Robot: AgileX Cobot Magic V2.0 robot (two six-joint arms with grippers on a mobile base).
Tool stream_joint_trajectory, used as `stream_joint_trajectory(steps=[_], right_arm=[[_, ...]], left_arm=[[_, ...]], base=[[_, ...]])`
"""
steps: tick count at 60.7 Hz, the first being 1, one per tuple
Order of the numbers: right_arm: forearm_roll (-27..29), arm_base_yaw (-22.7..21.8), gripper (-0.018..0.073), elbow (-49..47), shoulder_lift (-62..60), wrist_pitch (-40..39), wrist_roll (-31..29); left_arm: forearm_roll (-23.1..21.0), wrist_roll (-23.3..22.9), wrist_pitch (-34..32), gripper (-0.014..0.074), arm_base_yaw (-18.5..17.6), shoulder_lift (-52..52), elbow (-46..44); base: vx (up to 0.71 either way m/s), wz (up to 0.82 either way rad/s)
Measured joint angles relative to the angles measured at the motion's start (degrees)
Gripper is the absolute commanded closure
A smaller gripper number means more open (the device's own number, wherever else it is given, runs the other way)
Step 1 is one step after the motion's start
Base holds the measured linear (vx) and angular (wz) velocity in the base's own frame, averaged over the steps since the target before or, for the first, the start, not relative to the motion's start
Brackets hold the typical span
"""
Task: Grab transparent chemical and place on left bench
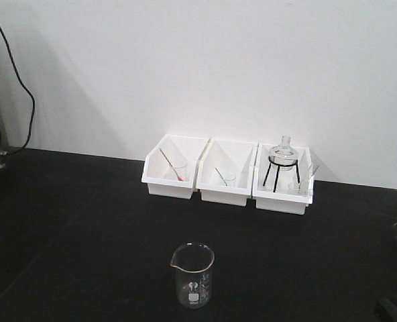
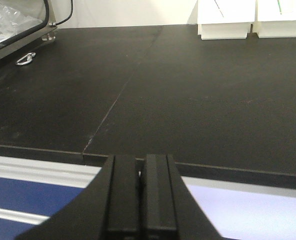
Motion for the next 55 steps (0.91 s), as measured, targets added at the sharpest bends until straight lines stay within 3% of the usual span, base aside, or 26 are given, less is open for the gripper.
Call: stream_joint_trajectory(steps=[32,43,55], right_arm=[[-0.4,0.0,0.0562,-0.2,0.0,-1.4,0.0],[-3.2,0.1,0.0562,-6.3,2.9,-2.4,2.0],[-6.5,6.4,0.0562,-15.6,14.8,-4.3,4.4]], left_arm=[[0.0,0.0,0.0,0.0600,0.0,0.0,0.0],[0.0,0.0,0.0,0.0600,0.0,0.0,0.0],[0.0,0.0,0.0,0.0600,0.0,0.0,0.0]], base=[[0.11,0.00],[0.05,-0.01],[0.01,-0.01]])
